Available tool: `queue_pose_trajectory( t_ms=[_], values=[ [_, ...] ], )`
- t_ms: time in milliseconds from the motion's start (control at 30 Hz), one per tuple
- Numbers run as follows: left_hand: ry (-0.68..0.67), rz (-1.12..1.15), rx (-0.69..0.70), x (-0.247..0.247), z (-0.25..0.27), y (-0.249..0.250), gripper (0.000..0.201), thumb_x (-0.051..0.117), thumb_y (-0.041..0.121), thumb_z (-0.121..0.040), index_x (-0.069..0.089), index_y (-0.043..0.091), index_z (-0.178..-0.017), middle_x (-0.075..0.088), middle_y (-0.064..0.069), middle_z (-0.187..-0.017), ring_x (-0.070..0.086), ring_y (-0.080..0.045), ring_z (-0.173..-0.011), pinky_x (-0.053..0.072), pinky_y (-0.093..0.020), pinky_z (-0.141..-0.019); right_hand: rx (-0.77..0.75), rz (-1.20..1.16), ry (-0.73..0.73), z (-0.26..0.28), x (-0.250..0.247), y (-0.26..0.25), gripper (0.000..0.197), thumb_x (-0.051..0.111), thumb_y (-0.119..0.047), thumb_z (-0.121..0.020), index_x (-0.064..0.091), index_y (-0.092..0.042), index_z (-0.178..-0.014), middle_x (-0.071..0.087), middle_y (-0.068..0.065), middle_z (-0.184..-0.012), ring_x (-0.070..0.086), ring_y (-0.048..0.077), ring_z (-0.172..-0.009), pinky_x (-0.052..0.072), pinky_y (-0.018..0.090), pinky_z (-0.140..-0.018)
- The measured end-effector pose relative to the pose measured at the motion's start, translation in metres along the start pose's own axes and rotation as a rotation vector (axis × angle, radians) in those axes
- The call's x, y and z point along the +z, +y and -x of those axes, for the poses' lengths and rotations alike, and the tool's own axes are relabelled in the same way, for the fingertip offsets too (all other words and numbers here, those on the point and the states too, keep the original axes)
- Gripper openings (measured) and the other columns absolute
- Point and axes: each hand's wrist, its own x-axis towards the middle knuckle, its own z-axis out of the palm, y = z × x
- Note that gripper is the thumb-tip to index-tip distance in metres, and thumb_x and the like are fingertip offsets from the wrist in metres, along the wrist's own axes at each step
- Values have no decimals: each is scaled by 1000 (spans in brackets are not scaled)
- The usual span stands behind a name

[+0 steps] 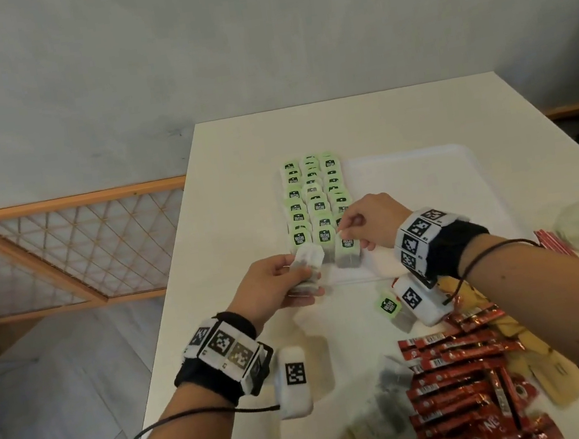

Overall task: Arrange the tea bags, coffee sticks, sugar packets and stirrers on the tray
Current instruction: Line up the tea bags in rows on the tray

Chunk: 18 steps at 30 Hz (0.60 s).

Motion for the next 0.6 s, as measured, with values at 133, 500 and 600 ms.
queue_pose_trajectory(
  t_ms=[133, 500, 600],
  values=[
    [-5, 7, 26, 6, -4, 4, 22, 63, 6, -93, 65, 4, -114, 74, -17, -103, 73, -30, -88, 61, -31, -69, -45, -33, 114, 2, -4, 0, 16, 72, -33, -85, 73, -23, -96, 67, -2, -91, 62, 14, -82, 48, 23, -70],
    [181, -398, 152, 21, -8, -3, 39, 78, 10, -76, 64, 15, -113, 73, -7, -101, 69, -23, -92, 58, -43, -84, -61, -309, 69, 39, 0, -16, 9, 65, -18, -91, 62, -12, -85, 67, 4, -76, 65, 14, -64, 53, 28, -61],
    [440, -548, 248, 26, -3, -2, 25, 72, 19, -82, 69, 13, -105, 72, -2, -92, 67, -21, -87, 56, -40, -82, 39, -313, 132, 48, -1, -13, 13, 59, -18, -93, 55, -13, -82, 67, 3, -73, 65, 12, -60, 53, 28, -57]
  ],
)
